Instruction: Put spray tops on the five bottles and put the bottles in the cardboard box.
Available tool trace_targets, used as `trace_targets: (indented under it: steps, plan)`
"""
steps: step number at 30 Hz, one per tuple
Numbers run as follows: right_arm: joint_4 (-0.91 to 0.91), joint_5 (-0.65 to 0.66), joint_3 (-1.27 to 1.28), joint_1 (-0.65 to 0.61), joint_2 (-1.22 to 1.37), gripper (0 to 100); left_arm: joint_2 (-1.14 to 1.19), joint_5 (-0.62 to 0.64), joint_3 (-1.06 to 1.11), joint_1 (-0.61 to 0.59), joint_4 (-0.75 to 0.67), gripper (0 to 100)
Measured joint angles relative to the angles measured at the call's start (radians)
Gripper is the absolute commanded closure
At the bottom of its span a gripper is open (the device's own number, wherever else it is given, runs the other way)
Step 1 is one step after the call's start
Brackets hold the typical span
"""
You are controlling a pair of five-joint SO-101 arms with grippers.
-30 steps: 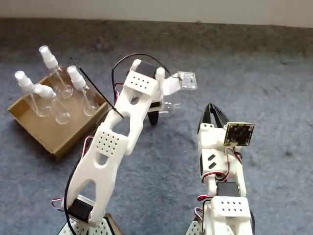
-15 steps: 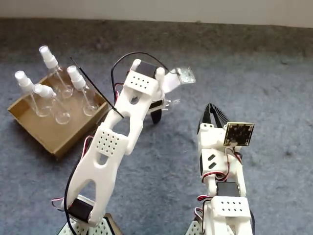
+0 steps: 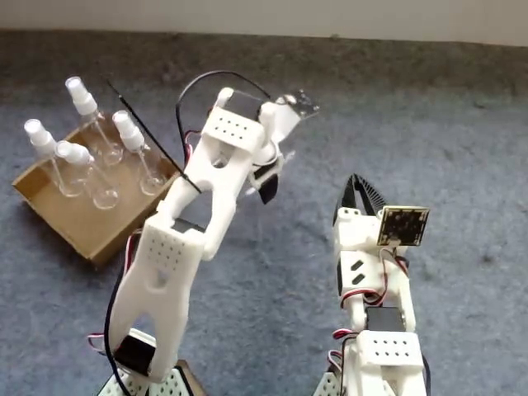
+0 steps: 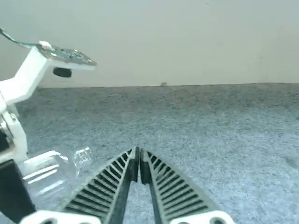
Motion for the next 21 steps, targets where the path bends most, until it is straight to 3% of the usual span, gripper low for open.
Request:
trace_targets:
  steps: [9, 18, 21]
  plan:
    - [0.0, 0.0, 0.0, 0.0, 0.0, 99.4, -0.322, 0.002, 0.359, 0.009, 0.0, 85]
    - [0.0, 0.0, 0.0, -0.005, 0.0, 99.4, -0.387, 0.003, 0.569, 0.009, -0.002, 85]
    - [0.0, 0.0, 0.0, -0.005, 0.0, 99.4, -0.387, 0.003, 0.643, 0.009, -0.078, 85]
